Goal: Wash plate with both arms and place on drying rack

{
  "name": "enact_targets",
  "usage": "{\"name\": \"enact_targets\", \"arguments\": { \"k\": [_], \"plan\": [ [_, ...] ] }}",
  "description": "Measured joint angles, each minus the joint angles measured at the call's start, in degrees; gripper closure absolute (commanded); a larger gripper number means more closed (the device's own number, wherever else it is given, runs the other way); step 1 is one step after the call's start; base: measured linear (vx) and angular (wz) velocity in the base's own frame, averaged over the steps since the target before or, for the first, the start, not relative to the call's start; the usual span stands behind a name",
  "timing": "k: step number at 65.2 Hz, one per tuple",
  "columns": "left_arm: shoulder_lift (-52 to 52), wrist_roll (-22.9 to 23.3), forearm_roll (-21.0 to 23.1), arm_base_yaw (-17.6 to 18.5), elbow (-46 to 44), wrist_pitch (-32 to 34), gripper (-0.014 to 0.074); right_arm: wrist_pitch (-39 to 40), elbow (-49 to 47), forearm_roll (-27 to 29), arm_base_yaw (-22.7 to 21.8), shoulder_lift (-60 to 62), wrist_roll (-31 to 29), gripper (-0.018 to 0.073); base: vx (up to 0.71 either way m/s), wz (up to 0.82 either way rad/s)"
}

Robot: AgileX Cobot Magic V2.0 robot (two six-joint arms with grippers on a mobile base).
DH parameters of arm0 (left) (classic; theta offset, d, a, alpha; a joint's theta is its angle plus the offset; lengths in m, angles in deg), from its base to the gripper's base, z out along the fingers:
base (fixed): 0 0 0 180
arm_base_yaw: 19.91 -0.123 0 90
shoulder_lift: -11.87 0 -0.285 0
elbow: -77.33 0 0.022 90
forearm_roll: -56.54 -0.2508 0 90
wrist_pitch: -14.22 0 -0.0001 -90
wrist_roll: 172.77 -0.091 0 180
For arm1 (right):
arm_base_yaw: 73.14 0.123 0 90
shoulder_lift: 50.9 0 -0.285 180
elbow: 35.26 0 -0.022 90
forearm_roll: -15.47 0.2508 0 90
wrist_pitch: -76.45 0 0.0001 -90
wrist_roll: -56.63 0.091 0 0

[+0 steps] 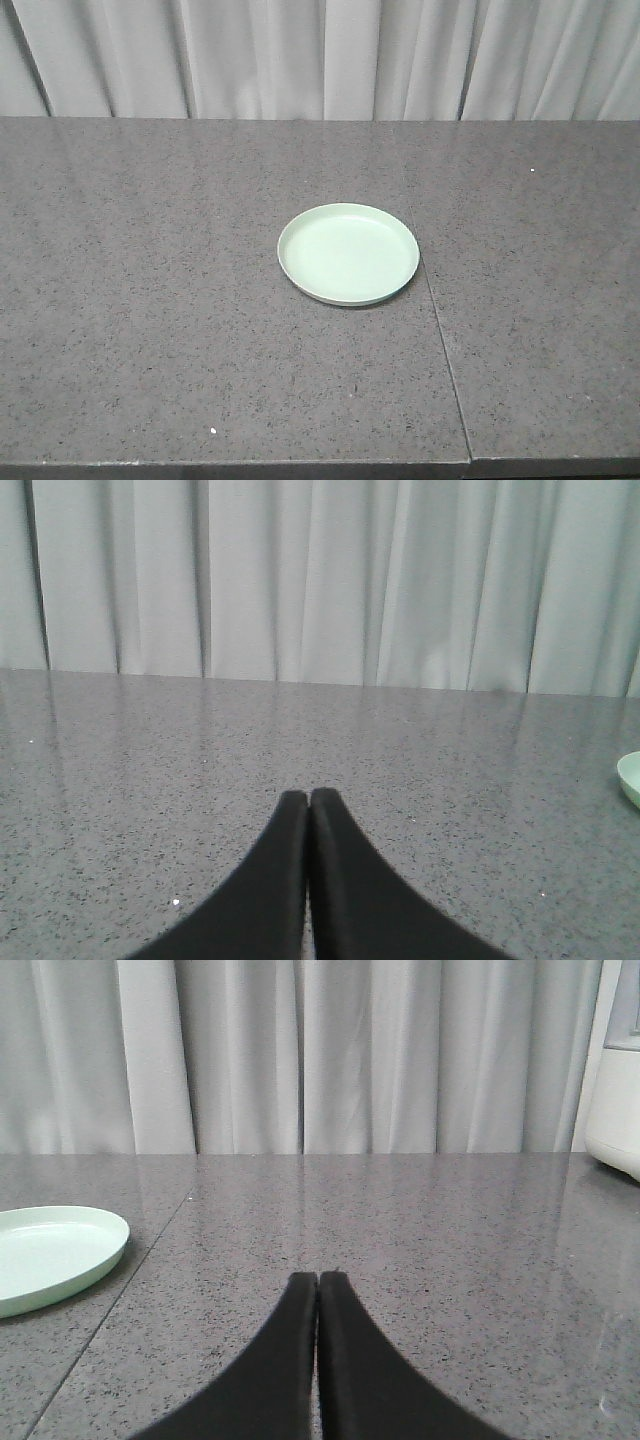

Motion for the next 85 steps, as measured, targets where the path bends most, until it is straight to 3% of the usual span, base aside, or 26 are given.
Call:
{"name": "enact_targets", "arguments": {
  "k": [52,66,85],
  "plan": [
    [0.0,0.0,0.0,0.0,0.0,0.0,0.0603,0.0,0.0,0.0,0.0,0.0,0.0,0.0561,0.0,0.0],
    [0.0,0.0,0.0,0.0,0.0,0.0,0.0603,3.41,0.0,0.0,0.0,0.0,0.63,0.0561,0.0,0.0],
    [0.0,0.0,0.0,0.0,0.0,0.0,0.0603,-8.67,-15.8,0.0,0.0,-6.29,-0.36,0.0561,0.0,0.0]
  ]
}}
